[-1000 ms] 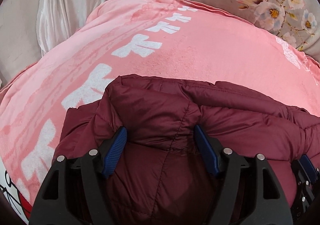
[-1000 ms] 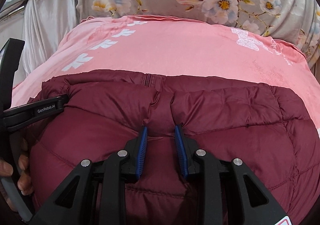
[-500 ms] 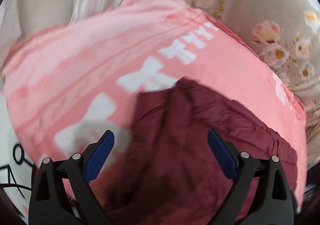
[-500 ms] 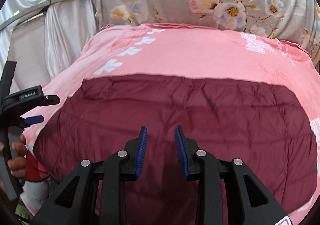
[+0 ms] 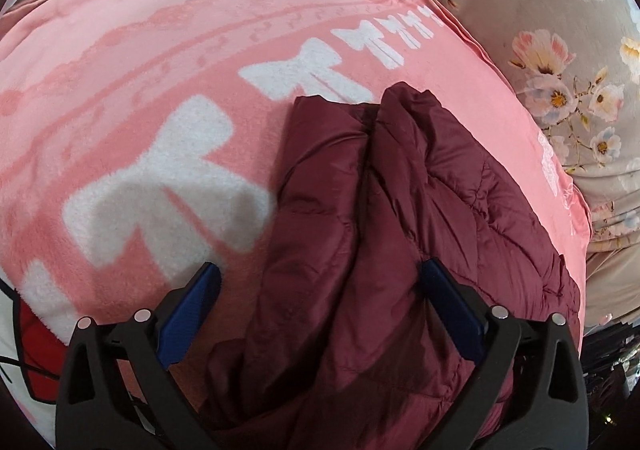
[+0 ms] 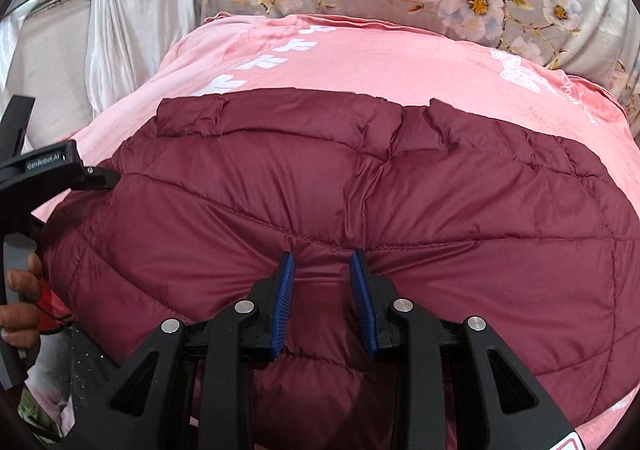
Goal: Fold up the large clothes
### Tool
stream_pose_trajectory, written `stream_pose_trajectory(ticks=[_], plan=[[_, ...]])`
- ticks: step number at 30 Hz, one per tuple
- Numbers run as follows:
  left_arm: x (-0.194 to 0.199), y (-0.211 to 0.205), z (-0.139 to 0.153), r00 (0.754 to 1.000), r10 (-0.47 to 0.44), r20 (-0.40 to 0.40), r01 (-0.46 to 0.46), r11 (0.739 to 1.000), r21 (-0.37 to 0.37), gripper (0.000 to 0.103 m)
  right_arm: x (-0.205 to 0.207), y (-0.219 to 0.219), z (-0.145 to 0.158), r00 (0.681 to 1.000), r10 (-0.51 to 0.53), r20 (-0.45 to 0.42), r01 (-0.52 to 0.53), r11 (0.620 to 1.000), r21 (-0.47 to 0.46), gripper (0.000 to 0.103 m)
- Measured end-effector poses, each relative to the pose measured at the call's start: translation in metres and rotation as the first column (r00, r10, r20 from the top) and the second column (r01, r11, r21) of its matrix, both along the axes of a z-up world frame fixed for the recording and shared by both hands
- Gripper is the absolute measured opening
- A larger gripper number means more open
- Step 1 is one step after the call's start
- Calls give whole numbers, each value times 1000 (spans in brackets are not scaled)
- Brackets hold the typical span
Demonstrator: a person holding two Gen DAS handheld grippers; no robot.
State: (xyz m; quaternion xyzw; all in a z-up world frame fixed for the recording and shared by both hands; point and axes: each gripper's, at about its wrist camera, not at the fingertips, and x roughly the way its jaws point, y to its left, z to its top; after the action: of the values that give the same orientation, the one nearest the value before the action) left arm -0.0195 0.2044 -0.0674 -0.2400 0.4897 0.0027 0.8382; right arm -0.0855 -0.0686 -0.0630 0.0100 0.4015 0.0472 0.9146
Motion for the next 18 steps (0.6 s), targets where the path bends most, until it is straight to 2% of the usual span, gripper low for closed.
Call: stream_pose_trajectory(ticks=[2,4,5,7,10,12,15,18], plan=[[1,-2,1,1000,-13,0,13,1000,-20,94,-1,0,-2,1000,2,9,-2,1000,-2,30],[0,-9,2,999,-38,2,38,999,-36,86,-2,1,-3,1000,4,20,-4,1000,-10,30],[0,-12,4,998,-55,4,55,997,-47,72,-2,2,-4,1000,5,23,-5,1000,-14,30],[-1,-21,8,997,-74,7,75,996,-43,60,-2,2,-1,1000,6,20,-5,1000,-14,30],[-3,-30,18,995,-93,21,94,995,-22,33,-8,-7,11,1000,-12,12,11,999,41,29],[-5,-32,27,994,-100,37,101,994,-30,23,-17,-14,21,999,-21,27,19,998,67,29],[-10,-32,43,992,-103,69,107,993,-52,16,-37,-28,32,999,-33,29,30,996,85,29],[-16,-36,62,988,-109,108,115,991,-61,14,-51,-39,33,999,-39,9,39,995,91,28]])
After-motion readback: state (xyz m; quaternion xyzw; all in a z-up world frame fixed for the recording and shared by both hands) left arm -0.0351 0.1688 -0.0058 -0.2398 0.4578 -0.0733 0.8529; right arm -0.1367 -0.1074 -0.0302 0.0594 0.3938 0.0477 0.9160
